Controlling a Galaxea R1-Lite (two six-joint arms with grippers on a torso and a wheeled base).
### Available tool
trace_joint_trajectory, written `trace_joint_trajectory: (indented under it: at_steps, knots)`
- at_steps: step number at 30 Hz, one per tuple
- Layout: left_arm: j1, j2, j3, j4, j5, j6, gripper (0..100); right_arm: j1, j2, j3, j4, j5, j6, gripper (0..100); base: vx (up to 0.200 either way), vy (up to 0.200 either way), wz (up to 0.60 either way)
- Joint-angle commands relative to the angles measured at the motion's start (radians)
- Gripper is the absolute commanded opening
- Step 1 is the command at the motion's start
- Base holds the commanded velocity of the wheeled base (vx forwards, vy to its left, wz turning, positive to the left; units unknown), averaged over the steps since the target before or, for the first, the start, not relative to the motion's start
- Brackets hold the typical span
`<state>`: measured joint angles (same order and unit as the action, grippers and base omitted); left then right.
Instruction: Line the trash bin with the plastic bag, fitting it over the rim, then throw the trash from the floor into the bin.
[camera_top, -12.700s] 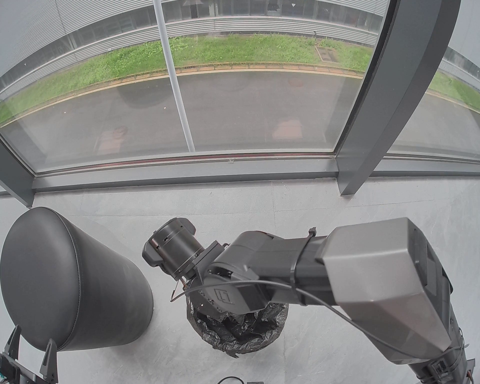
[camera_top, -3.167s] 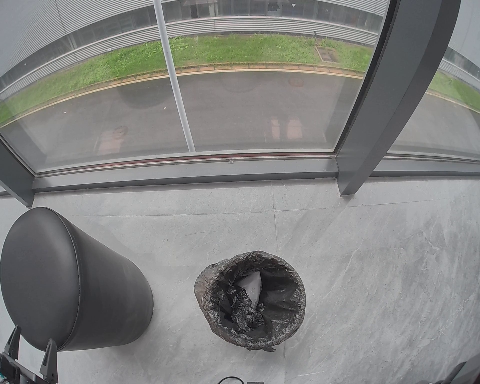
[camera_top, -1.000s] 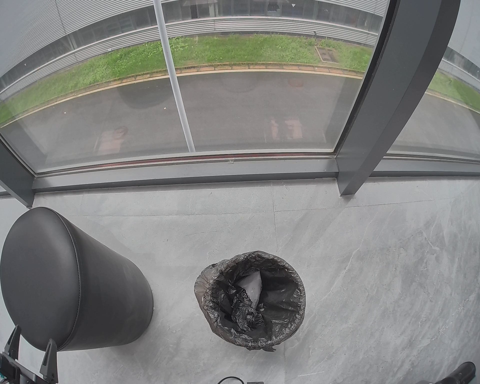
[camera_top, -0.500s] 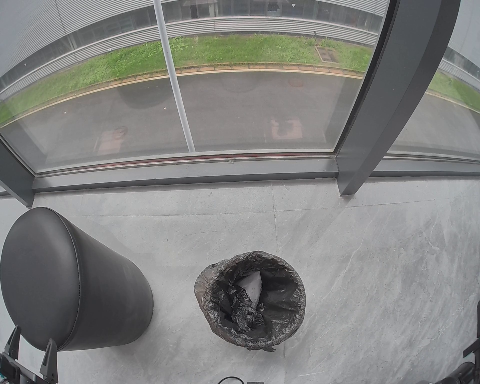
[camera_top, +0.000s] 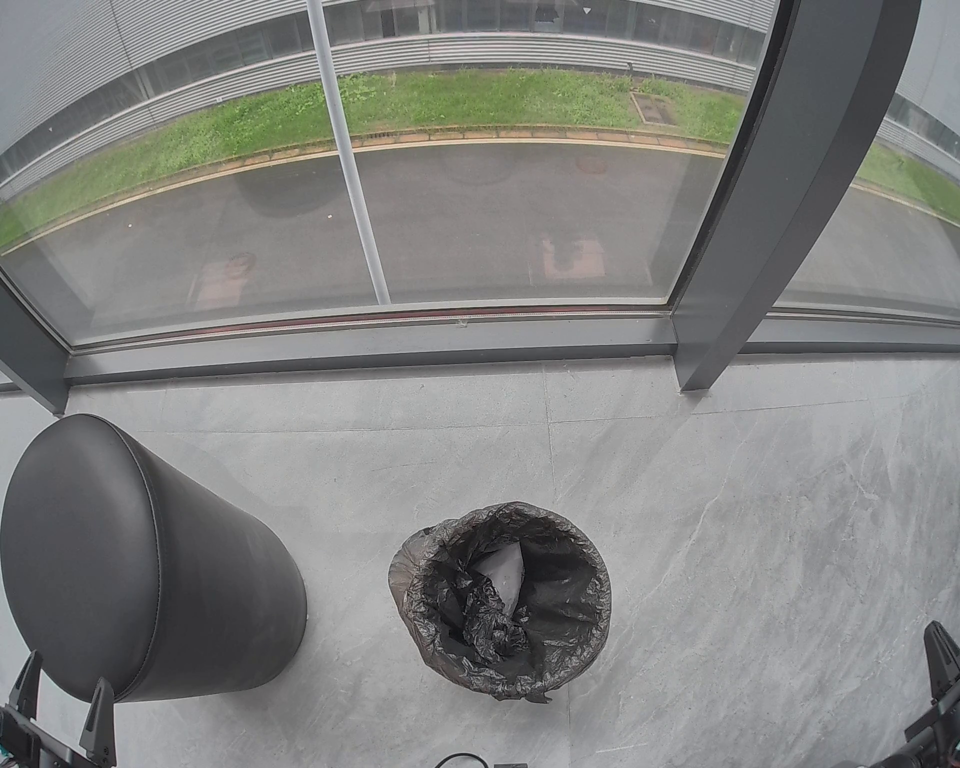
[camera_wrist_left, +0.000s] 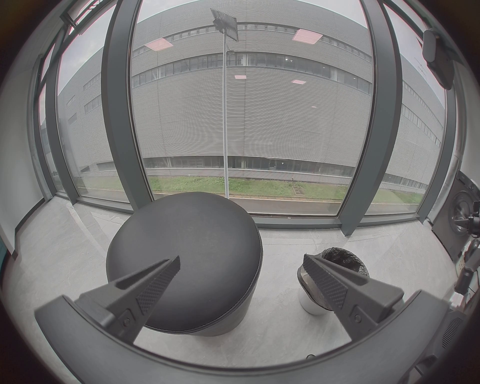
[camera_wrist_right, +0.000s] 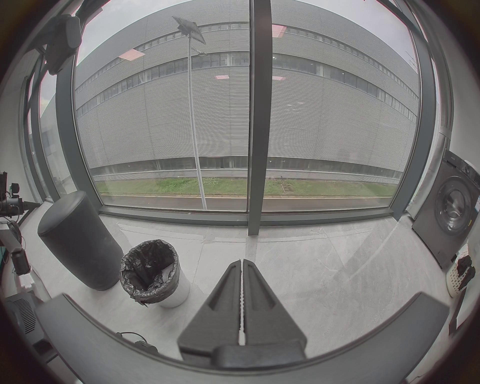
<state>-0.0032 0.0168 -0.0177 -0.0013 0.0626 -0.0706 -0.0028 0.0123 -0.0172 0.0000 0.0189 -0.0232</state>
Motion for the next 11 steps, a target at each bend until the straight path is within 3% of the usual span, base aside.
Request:
trace_joint_trajectory:
  at_steps: [1,11]
  knots:
    - [0.0,-0.015,0.002,0.0,0.0,0.0,100,-0.002,-0.009,0.016,0.003,-0.005,0.003,0,0.0,0.0,0.0]
    - [0.0,-0.015,0.002,0.0,0.0,0.0,100,0.0,-0.009,0.016,0.003,-0.008,0.019,0,0.0,0.0,0.0]
